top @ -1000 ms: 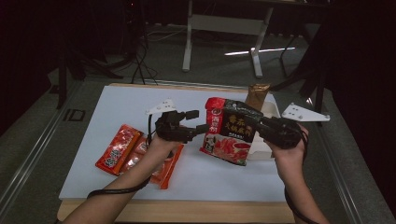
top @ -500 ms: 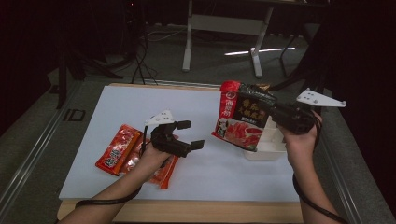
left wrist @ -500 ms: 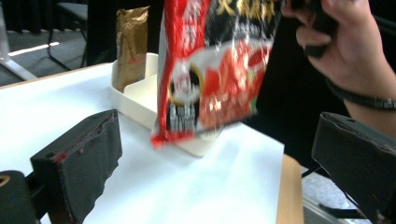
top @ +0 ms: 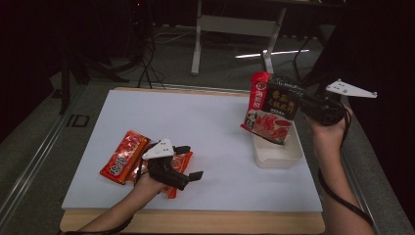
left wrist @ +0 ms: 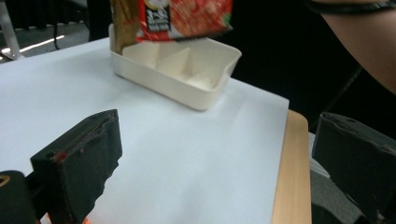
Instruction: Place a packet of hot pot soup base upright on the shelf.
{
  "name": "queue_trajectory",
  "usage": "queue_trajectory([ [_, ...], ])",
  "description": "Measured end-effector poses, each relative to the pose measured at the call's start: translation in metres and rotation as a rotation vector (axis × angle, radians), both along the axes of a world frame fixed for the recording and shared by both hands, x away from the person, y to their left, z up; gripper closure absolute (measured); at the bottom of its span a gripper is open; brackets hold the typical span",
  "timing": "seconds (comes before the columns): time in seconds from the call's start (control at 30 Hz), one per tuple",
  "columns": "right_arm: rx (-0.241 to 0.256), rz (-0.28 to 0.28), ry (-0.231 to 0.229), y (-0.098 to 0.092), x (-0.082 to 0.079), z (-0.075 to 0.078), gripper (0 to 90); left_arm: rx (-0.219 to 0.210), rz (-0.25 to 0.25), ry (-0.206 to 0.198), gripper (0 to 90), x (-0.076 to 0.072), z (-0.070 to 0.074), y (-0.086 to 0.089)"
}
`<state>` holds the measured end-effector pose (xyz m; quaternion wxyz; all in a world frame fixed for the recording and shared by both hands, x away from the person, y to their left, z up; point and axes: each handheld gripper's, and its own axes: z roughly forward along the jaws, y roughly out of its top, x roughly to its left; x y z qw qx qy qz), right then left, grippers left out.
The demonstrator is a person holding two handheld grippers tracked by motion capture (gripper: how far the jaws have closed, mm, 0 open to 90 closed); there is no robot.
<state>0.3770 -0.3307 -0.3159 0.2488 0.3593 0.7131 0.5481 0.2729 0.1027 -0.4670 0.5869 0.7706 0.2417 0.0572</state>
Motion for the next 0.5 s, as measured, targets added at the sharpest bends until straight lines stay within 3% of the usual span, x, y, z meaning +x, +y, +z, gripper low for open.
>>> queue_trajectory([
  [0.13, 0.002, -0.010, 0.009, -0.010, 0.011, -0.003, 77.3, 0.041, 0.028, -0.012, 1.8, -0.008, -0.011, 0.006],
  [0.3, 0.015, 0.000, 0.010, -0.021, 0.025, -0.009, 77.1, 0.023, 0.072, 0.004, 1.8, -0.009, -0.021, 0.018],
  [0.5, -0.010, -0.005, 0.002, -0.029, 0.038, -0.018, 77.1, 0.024, 0.126, 0.009, 1.8, -0.014, -0.027, 0.030],
])
